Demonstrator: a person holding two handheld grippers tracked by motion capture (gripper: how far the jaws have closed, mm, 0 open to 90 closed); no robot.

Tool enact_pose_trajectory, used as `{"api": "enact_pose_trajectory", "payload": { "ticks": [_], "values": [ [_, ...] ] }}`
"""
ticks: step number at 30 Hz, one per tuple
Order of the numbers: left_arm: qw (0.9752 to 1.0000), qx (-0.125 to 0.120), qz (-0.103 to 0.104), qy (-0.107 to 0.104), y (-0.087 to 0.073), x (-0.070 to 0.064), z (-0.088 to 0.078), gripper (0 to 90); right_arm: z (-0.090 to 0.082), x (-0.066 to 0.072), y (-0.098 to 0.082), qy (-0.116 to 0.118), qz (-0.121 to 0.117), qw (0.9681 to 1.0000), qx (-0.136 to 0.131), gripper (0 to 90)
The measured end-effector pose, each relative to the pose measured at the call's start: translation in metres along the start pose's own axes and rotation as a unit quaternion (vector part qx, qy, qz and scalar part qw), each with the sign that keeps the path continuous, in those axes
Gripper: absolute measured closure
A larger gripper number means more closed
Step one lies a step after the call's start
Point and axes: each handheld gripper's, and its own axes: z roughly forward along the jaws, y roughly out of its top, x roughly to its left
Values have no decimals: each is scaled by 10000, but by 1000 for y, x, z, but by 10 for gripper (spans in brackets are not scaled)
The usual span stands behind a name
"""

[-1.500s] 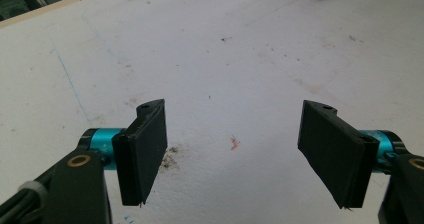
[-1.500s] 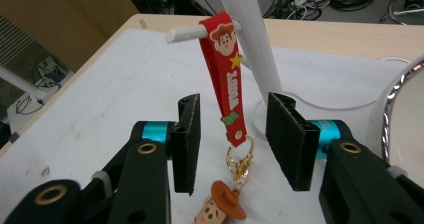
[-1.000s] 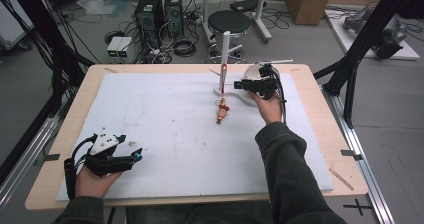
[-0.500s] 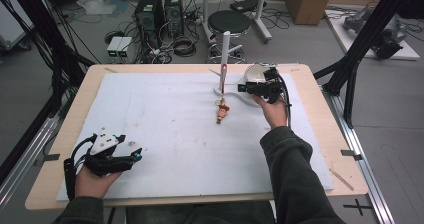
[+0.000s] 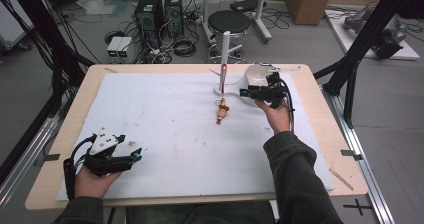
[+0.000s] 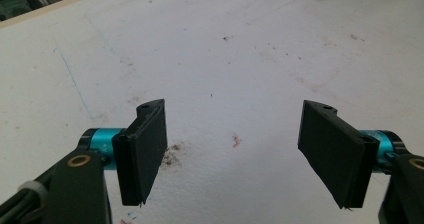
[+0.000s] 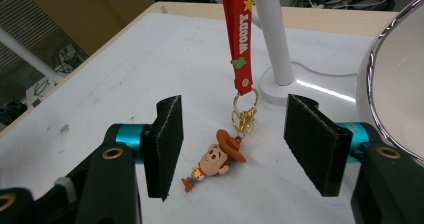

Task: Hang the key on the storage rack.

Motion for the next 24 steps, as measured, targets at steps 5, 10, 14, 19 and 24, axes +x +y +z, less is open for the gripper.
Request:
{"api": "enact_pose_trajectory", "payload": {
  "ticks": [5,10,14,19,24],
  "values": [
    [10000,0,-3,-1,0,0,0,280,-3,1,-3,14,-33,10000,-23,392],
    [10000,15,7,13,0,1,-1,280,-4,2,-6,57,-66,10000,-4,379],
    [10000,17,2,11,0,1,-1,280,-6,4,-8,87,-121,9999,-6,369],
    [10000,17,-2,10,0,1,-1,280,-9,5,-10,90,-143,9999,-14,357],
    [10000,12,-5,20,0,1,-1,280,-11,5,-12,94,-168,9998,-32,349]
  ]
}}
